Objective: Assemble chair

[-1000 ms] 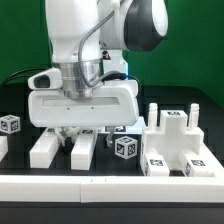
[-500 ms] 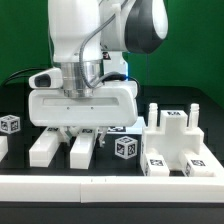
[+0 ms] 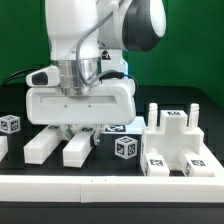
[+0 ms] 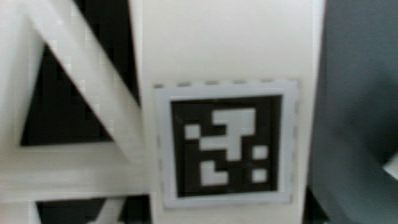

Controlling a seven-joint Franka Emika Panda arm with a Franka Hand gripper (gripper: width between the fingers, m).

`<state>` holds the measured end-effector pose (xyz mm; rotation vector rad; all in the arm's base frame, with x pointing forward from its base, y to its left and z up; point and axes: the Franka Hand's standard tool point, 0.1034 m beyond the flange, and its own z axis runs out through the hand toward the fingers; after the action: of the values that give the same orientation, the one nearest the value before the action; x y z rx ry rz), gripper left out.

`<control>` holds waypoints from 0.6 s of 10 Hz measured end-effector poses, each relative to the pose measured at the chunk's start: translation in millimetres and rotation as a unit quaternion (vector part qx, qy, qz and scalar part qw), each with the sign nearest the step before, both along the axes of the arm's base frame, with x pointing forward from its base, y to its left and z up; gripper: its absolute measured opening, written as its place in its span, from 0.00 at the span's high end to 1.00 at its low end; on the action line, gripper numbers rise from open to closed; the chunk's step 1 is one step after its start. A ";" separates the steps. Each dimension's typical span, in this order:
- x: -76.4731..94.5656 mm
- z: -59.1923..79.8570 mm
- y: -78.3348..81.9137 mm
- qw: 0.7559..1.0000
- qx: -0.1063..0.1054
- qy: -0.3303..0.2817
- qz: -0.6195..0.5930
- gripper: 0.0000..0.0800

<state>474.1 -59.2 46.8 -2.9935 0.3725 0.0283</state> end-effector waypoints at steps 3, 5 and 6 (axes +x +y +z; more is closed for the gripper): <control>27.8 63.5 30.0 1.000 0.007 0.004 0.022 0.65; 34.2 74.8 49.6 1.000 0.009 -0.002 -0.004 0.65; 33.8 73.4 48.0 1.000 0.009 -0.001 -0.005 0.64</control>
Offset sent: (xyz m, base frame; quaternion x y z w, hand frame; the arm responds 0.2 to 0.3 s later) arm 0.0265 0.0473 0.0633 -0.0462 -0.0197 -0.0073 0.9987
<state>507.9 -11.2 120.2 -2.9733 0.3856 0.0277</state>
